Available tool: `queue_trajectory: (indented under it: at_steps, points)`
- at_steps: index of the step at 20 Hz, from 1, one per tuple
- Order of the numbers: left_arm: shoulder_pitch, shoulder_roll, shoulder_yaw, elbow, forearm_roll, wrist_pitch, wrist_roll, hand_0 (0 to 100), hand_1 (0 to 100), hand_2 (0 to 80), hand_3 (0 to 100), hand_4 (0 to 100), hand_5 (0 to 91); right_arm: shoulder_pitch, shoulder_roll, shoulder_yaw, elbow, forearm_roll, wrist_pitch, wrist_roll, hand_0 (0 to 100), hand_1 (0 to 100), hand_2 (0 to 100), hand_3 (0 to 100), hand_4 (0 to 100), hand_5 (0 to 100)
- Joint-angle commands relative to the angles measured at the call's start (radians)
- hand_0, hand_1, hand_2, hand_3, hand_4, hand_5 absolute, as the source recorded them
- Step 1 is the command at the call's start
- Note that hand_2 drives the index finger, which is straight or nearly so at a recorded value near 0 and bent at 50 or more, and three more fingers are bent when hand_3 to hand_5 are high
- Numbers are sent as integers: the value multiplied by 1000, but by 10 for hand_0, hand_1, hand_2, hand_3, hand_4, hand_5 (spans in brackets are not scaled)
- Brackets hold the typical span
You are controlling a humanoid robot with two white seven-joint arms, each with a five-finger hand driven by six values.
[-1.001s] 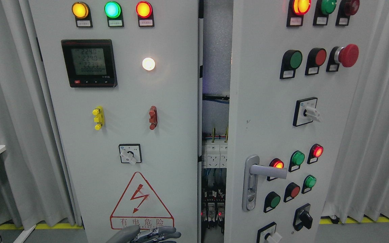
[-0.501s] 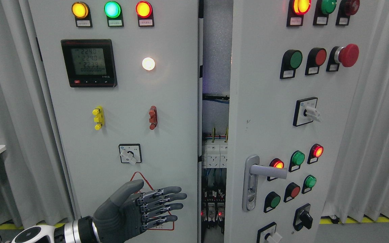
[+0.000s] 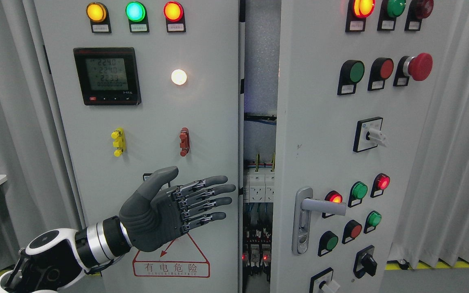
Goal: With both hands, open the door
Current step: 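Raise the left hand and reach toward the gap between the doors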
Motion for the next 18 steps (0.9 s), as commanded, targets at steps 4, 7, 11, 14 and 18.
queue_trajectory:
  at_steps: [4, 7, 11, 14, 18]
  points:
    - [-88, -87, -61, 120, 8, -10, 9, 288, 0, 27, 28, 35, 0, 0, -8, -1, 0, 0, 1, -2, 219, 0, 0, 0, 0, 0]
    - [-116, -82, -84, 149, 39, -20, 3, 288, 0, 27, 28, 34, 0, 0, -8, 0, 0, 0, 1, -2, 219, 0, 0, 0, 0, 0]
    - [-183, -49, -127, 187, 97, -60, -29, 288, 0, 27, 28, 34, 0, 0, -8, 0, 0, 0, 1, -2, 219, 0, 0, 0, 0, 0]
    - [-258, -14, -174, 245, 137, -99, -83, 288, 0, 28, 28, 34, 0, 0, -8, 0, 0, 0, 1, -2, 219, 0, 0, 0, 0, 0]
    - [-352, 51, -288, 301, 268, -125, -85, 288, 0, 28, 28, 35, 0, 0, -8, -1, 0, 0, 1, -2, 219, 0, 0, 0, 0, 0]
